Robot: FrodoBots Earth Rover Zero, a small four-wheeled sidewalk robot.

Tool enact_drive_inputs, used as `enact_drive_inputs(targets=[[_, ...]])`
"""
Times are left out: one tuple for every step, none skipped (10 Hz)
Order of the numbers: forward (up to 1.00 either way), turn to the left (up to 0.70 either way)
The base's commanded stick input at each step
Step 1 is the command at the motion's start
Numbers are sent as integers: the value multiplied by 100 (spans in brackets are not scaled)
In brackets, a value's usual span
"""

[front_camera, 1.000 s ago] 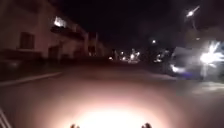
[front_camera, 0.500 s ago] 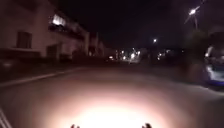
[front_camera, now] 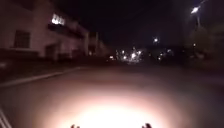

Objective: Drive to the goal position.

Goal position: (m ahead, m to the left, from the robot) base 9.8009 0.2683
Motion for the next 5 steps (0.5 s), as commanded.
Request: enact_drive_inputs(targets=[[70, 0], [70, 0], [70, 0], [70, 0], [70, 0]])
